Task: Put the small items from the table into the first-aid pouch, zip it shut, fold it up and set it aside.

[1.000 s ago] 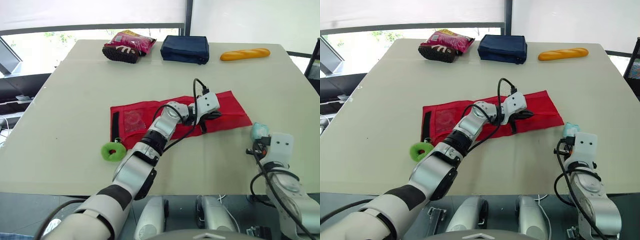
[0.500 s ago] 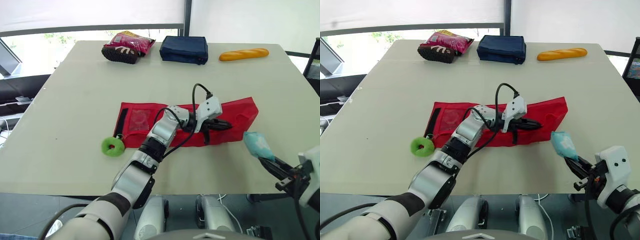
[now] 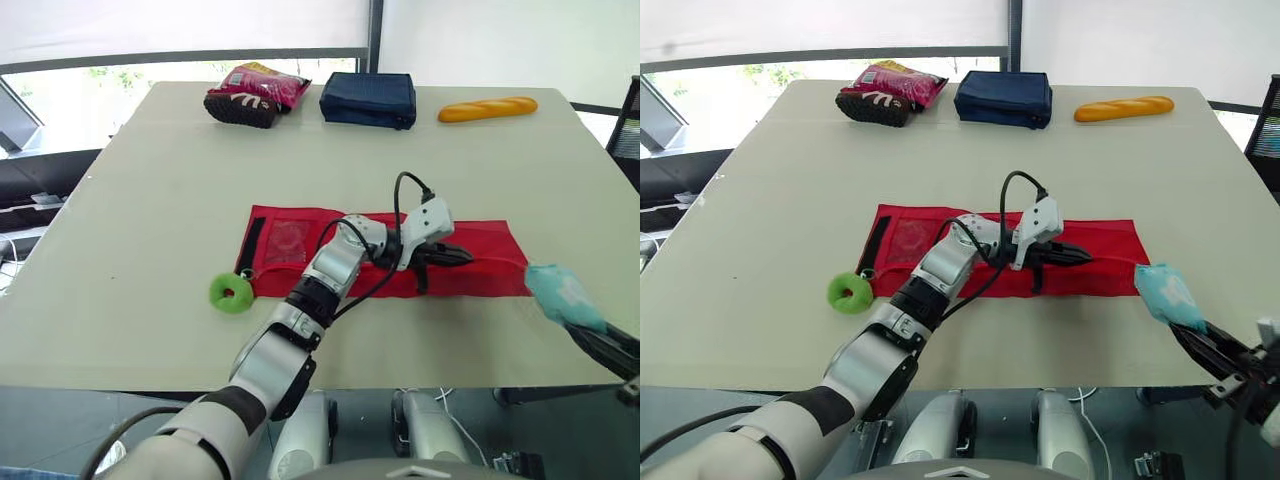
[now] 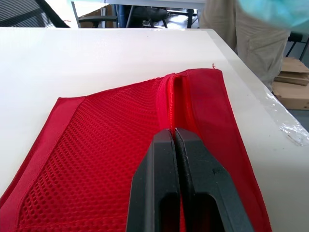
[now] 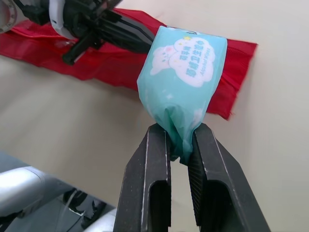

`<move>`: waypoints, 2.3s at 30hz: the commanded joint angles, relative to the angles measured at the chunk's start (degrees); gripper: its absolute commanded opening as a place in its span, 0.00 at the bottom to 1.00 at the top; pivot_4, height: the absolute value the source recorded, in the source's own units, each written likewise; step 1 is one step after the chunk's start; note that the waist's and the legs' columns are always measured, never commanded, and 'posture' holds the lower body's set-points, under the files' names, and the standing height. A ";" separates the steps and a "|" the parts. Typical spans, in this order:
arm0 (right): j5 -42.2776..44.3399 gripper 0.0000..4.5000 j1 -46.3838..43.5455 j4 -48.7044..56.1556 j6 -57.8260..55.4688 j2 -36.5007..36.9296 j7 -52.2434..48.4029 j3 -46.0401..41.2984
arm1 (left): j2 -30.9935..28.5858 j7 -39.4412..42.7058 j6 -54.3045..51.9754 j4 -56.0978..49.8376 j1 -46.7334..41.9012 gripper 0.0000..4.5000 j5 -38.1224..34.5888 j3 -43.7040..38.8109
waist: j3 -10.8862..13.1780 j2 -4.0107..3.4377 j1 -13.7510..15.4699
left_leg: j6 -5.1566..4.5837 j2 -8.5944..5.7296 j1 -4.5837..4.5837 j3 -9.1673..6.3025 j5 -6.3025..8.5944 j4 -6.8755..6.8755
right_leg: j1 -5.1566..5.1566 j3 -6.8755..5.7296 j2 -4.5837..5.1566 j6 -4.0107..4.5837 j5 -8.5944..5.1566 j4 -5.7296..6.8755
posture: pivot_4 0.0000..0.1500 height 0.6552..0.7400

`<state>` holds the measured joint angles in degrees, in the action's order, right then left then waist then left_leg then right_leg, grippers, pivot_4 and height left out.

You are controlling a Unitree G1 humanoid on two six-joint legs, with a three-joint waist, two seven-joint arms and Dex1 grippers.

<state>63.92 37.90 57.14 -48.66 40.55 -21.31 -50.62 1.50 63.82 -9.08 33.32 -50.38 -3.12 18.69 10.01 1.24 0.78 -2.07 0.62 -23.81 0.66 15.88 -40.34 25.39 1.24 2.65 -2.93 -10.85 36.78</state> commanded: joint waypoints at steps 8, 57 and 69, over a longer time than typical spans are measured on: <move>-7.74 0.01 -13.18 -4.94 -4.49 -1.19 17.29 23.48 | 2.00 -2.11 1.69 -2.52 1.23 0.00 -0.37 0.73 | -0.02 -0.02 0.06 | -0.02 -0.09 0.02 -0.01 -0.01 -0.02 | -0.03 0.16 0.01 0.00 0.00 0.01 | 1.00 0.69; -21.38 1.00 -13.81 -12.92 1.19 -9.31 5.01 17.68 | 5.90 -9.64 9.50 5.24 1.47 0.17 1.58 -0.24 | -0.07 -0.09 0.05 | -0.03 -0.09 0.05 -0.04 0.00 -0.02 | -0.07 0.12 0.00 -0.25 0.14 0.01 | 1.00 0.69; -24.99 1.00 -18.85 -22.50 3.64 -11.78 2.63 26.51 | -15.76 8.93 -4.92 -30.40 12.36 0.99 -12.29 -2.76 | -0.13 -0.25 -1.30 | -0.03 0.04 0.10 0.00 0.00 0.01 | -0.02 0.17 -0.09 -0.21 0.13 0.07 | 1.00 0.69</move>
<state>39.25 20.01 34.23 -46.30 28.36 -17.80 -24.40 -11.99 69.66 -11.77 9.02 -38.60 -12.30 17.46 9.89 0.99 -0.52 -2.09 0.66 -23.70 0.64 15.88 -40.33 25.37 1.42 2.56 -3.14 -10.72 36.85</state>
